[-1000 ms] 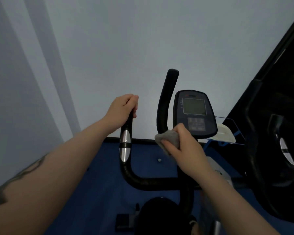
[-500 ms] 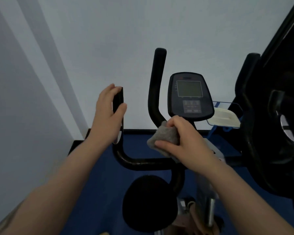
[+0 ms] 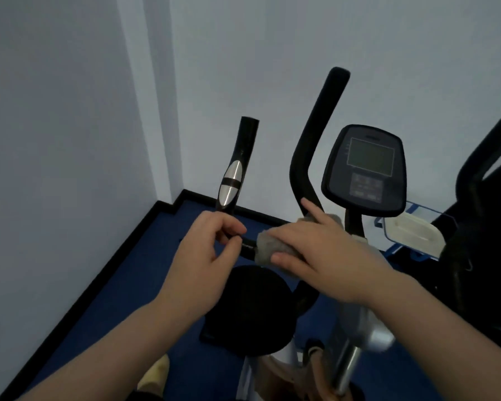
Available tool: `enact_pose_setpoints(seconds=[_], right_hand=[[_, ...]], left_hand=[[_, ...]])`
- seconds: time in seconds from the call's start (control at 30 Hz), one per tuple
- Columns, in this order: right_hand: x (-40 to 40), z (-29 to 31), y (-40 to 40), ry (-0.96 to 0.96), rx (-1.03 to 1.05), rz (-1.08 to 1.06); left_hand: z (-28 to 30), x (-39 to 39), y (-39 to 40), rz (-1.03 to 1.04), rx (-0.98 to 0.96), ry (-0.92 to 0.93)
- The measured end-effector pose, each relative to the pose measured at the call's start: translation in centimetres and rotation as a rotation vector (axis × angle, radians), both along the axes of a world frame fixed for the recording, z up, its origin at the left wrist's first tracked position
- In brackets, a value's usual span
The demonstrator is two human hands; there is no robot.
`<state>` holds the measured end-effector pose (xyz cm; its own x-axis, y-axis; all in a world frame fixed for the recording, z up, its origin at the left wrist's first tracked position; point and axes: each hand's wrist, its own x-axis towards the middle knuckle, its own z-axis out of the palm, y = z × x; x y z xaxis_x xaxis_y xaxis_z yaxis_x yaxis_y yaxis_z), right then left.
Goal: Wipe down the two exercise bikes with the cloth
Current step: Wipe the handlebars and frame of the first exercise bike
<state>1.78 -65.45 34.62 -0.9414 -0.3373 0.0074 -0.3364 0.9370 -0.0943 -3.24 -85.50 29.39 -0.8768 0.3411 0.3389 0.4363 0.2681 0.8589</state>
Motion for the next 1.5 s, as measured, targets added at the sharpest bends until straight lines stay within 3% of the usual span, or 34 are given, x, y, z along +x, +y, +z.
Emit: enact_pose_setpoints(seconds=[0.13, 0.3, 0.47, 0.57, 0.67, 0.9, 1.1, 1.33, 1.5], right_hand=[[0.6, 0.1, 0.2, -0.020, 0.155, 0.027], [-2.7, -0.7, -3.3, 0.035, 0.100, -0.078], [-1.4, -0.5, -0.1, 0.034, 0.214, 0.038], [-2.2, -1.3, -1.1, 0.048, 0.238, -0.010], [-4.3, -1.4, -2.9, -0.072, 0.157, -0.087], [-3.0, -0.8, -1.9, -0.107, 0.241, -0.075], [-4.5, -1.6, -4.0, -0.185, -0.030, -0.197], [-5.2, -1.9, -6.5, -0.163, -0.087, -0.421], [-3.2, -1.6, -7.2, -0.176, -0.299, -0.572]], left_hand=[[-0.2, 0.7, -0.1, 0.047, -0.019, -0.099], [-0.5, 0.8, -0.2, 0.125, 0.047, -0.187], [-0.6, 1.0, -0.3, 0.109, 0.049, -0.222], [-0.6, 1.2, -0.3, 0.116, 0.081, -0.226], [-0.6, 1.1, -0.2, 0.123, 0.121, -0.244], [-0.5, 1.1, -0.3, 0.066, 0.095, -0.226], [-0.1, -0.7, -0.8, -0.030, 0.015, -0.048], [0.8, -7.4, -1.7, -0.043, 0.089, 0.006], [2.6, -13.0, -1.2, -0.157, 0.072, 0.116]])
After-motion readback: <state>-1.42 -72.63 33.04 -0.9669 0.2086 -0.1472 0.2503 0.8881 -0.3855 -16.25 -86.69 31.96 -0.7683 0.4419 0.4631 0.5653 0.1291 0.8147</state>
